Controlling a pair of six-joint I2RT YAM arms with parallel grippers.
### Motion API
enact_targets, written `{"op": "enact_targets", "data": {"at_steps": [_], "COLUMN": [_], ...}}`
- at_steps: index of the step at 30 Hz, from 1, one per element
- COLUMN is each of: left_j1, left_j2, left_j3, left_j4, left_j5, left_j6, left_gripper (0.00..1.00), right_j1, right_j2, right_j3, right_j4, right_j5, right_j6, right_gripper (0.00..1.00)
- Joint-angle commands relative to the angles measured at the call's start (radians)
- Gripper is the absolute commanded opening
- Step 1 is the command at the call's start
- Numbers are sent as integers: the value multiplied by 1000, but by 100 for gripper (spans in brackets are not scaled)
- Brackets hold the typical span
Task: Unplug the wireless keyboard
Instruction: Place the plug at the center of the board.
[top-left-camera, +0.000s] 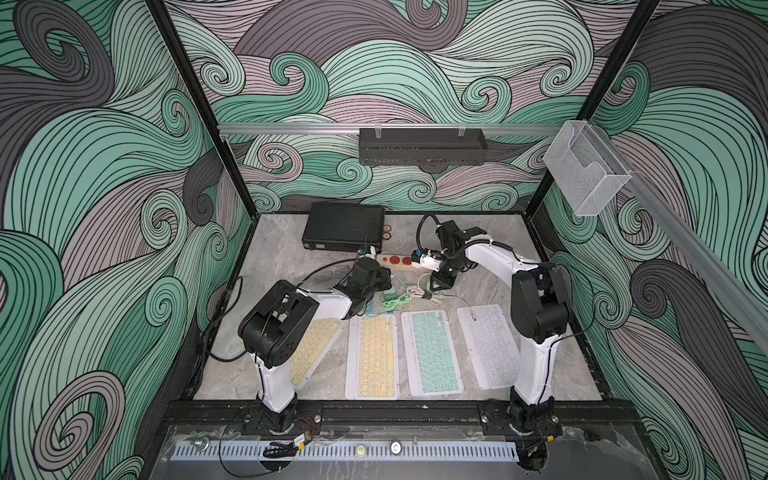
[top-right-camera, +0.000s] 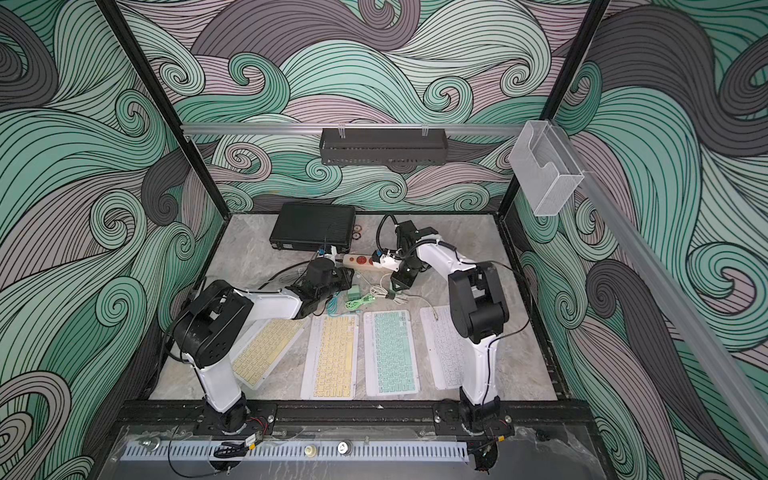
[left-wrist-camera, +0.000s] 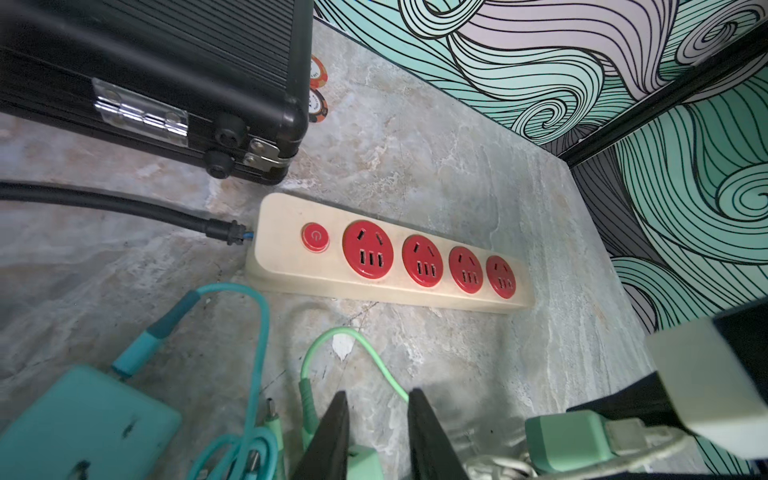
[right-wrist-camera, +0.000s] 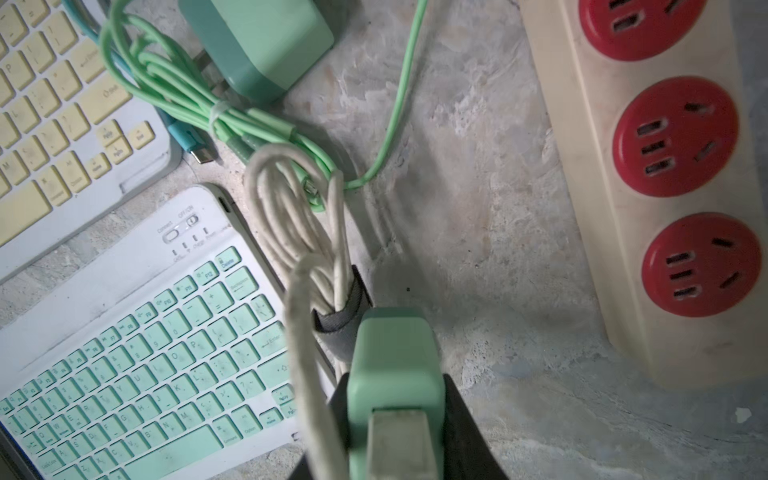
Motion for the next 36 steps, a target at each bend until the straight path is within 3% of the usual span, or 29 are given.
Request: {"op": "enact_targets", "data": {"at_steps": [1,6,10,12,29,36], "left_j1": [-7,-7,-7,-7,-7,-7], "left_j2": [-35,-34,-24,-19,0,-4], "left_j3": [-2,-1,5,8,22,22], "left_j4": [18,13,11,9,5,5], "left_j5": [-19,-19,-14,-11,1,3], "left_j6": [19,17,16,15,14,13], "left_gripper": [27,27,27,26,26,25], "right_j1": [-1,0,0,-1,-3,-5], "right_j2": [18,23,23,28,26,-20], "right_j3": [-10,-18,-18,-13,51,26], "right_j4": [-34,-47,-46,-45,15,51], "right_j5": [-27,-35,-22,-11,123,164], "right_j6": [-27,-43,-41,-39,23,62], "right_gripper": [0,0,9,20,54,53]}}
